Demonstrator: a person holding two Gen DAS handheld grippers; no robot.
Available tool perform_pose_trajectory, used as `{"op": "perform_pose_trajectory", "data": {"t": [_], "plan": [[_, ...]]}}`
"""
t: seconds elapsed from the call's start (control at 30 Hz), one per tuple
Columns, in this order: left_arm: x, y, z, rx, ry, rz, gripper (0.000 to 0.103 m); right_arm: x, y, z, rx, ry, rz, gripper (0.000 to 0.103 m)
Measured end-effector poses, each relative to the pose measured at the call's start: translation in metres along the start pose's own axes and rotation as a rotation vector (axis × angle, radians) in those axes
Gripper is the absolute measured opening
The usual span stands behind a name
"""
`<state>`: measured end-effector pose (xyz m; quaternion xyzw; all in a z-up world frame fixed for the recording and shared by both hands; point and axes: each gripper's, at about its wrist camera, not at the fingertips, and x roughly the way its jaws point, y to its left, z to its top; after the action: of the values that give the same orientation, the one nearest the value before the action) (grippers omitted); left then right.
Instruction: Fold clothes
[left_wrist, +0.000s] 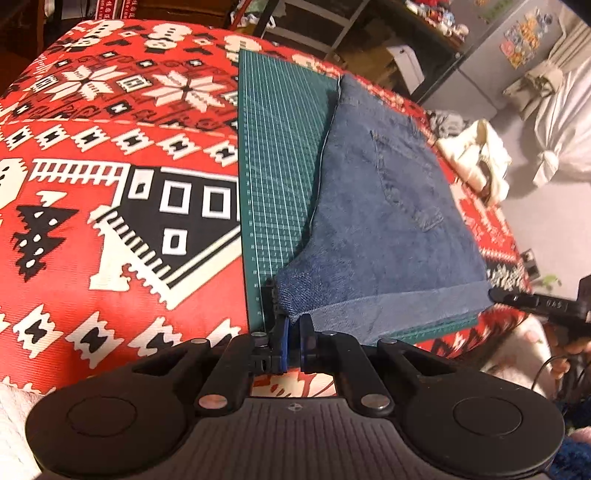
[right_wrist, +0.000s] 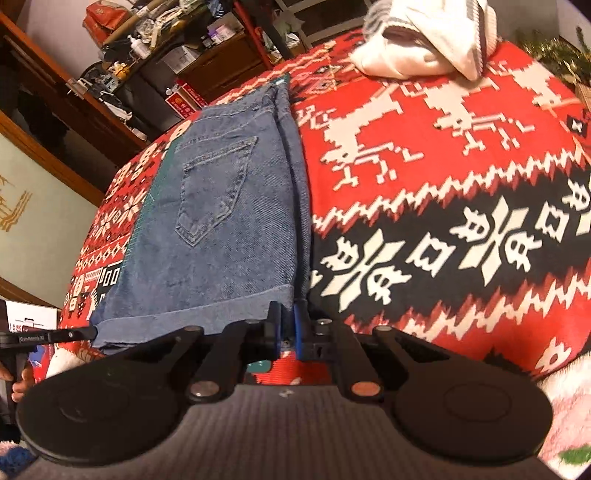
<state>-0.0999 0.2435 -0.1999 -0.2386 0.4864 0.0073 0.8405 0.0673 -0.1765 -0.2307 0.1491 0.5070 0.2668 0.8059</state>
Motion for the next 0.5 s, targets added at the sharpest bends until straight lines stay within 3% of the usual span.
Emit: {"op": "perform_pose_trajectory", "data": {"t": [0.17,0.4,0.5], "plan": [[-0.013,-0.01,-0.003,0.083,-0.025,0.053,0.012,-0.012,0.02,0.0,-0.119,-0.016,-0.037,0.01],[-0.045,-0.05,-0.007,0.313,-0.111,0.049,0.013,-0.02,0.087,-0.013,-0.554,-0.035,-0.049,0.013],[-0.029,-0.078,-0.004,0.408,-0.065,-0.004,0.029,-0.007,0.116,-0.029,-0.759,0.006,-0.032,0.019]]}}
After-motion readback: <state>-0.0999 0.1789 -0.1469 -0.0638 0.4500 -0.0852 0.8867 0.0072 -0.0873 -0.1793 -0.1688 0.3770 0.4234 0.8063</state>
